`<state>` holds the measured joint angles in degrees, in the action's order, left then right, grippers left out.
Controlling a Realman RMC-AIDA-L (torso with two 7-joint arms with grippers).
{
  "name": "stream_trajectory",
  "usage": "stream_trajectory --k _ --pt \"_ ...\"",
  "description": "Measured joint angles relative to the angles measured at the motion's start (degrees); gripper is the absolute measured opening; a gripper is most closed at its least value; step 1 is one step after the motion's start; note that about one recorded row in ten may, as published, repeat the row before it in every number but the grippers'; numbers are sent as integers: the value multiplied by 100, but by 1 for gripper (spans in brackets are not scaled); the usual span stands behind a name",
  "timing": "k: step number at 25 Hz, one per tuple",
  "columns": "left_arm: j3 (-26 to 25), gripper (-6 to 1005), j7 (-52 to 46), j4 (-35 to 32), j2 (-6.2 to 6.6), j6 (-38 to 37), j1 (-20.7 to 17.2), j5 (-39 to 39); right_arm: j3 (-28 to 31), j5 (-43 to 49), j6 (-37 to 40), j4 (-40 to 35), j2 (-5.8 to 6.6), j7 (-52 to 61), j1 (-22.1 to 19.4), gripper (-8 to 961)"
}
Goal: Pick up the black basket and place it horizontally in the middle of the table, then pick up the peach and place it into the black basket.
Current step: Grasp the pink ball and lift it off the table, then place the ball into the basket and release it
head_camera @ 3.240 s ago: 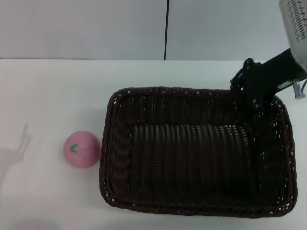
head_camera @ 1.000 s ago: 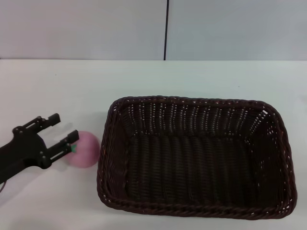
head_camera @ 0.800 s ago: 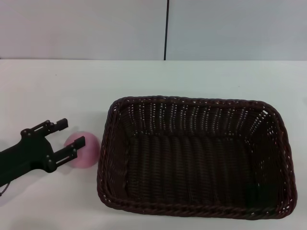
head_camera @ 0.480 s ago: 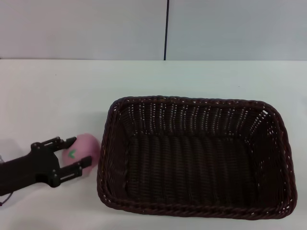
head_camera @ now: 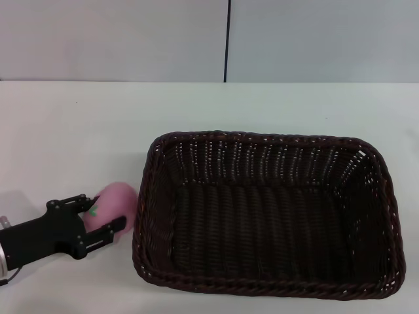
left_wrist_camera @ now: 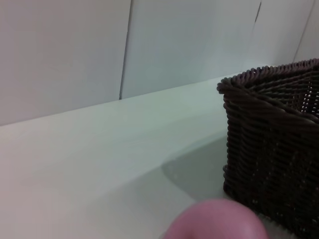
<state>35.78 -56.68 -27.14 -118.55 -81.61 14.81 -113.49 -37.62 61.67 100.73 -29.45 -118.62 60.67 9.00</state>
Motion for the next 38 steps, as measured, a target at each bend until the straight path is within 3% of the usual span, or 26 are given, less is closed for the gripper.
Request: stream_trajectory --k 4,7,13,19,27,33,38 --pt "-14 640 415 133 -2 -30 -7 15 16 1 -36 313 -9 -293 36 667" --pt "-29 514 509 178 -2 -54 -18 26 22 -11 -41 433 -2 -392 54 667" --pt "-56 487 658 243 13 -255 -102 413 44 -33 -123 527 8 -448 60 667" --pt "-393 456 896 238 37 -994 -313 1391 45 -28 -181 560 2 -451 58 667" --pt "-700 389 929 249 17 -1676 -288 1736 45 -16 -186 573 4 -451 68 666" --pt "-581 334 1146 504 -8 -2383 -102 1869 44 0 -174 660 -4 -451 150 666" --pt "192 277 1986 1136 -34 -2446 176 1852 2 3 -164 728 -7 -451 209 666"
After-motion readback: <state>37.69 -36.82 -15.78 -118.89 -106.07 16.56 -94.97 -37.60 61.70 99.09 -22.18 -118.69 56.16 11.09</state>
